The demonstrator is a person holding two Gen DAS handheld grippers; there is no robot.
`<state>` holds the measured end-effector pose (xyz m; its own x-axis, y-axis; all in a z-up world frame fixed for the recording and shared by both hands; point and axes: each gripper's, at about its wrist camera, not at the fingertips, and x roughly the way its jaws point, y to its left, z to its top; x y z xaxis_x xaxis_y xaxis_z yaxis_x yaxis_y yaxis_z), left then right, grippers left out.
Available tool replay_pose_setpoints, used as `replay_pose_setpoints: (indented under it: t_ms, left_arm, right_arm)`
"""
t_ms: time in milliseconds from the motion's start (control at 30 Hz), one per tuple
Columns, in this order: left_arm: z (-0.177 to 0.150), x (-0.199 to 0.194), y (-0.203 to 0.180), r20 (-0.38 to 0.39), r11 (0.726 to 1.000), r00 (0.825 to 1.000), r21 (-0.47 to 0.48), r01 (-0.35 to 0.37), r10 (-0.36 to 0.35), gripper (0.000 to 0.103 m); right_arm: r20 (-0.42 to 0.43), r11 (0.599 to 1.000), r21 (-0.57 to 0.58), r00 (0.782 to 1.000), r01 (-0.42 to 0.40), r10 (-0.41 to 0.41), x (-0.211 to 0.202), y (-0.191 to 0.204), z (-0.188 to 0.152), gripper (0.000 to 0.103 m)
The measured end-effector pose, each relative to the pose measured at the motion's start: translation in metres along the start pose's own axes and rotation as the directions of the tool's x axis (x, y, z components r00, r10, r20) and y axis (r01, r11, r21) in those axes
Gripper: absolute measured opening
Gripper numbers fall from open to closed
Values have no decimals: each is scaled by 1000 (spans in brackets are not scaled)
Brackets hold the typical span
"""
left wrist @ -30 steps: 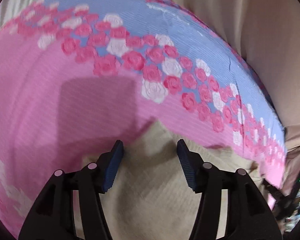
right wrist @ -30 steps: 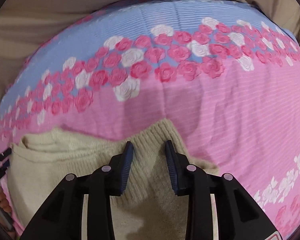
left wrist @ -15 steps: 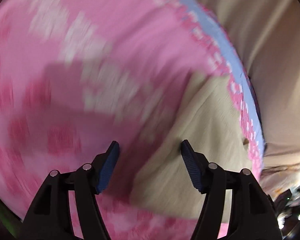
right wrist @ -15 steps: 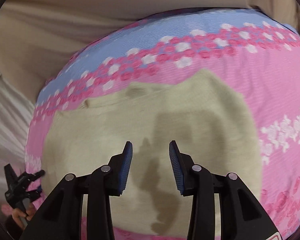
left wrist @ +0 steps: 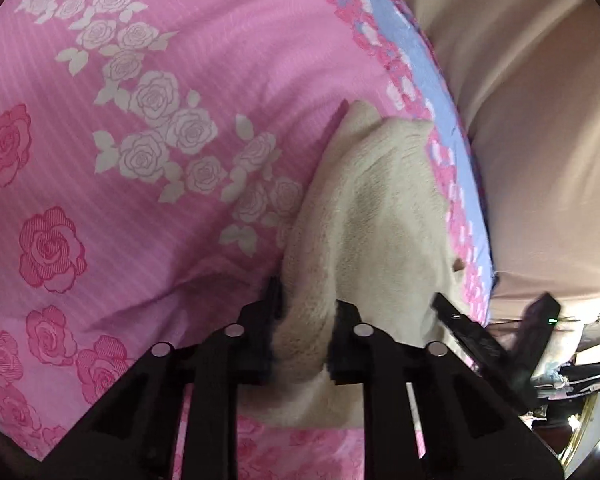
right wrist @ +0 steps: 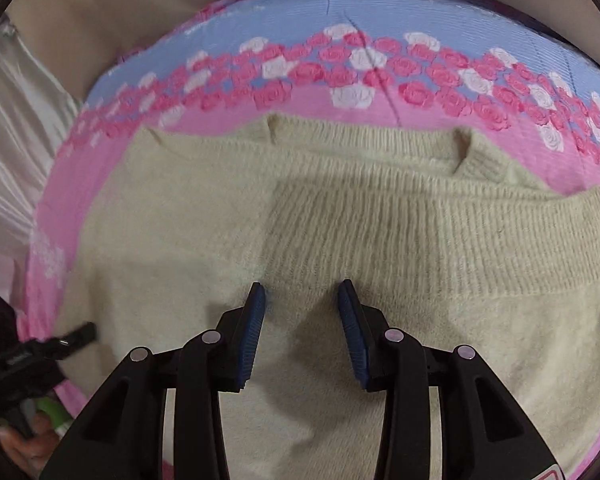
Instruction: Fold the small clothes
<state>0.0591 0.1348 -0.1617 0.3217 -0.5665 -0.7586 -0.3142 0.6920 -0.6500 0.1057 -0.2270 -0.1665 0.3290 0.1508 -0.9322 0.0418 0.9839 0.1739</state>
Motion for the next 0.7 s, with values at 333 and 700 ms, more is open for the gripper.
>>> replay_pose_setpoints:
  t_ms: [333, 700]
  left_arm:
    - [-16, -39, -104, -28, 948, 979, 245, 204, -203, 13]
    - [-94, 12, -251, -272, 792, 939, 515, 328, -212, 13]
  right_arm:
    - [15, 999, 32, 1000, -19, 19, -13, -3, 1, 40]
    - [246, 908, 400, 969, -123, 23, -130, -169, -57, 43]
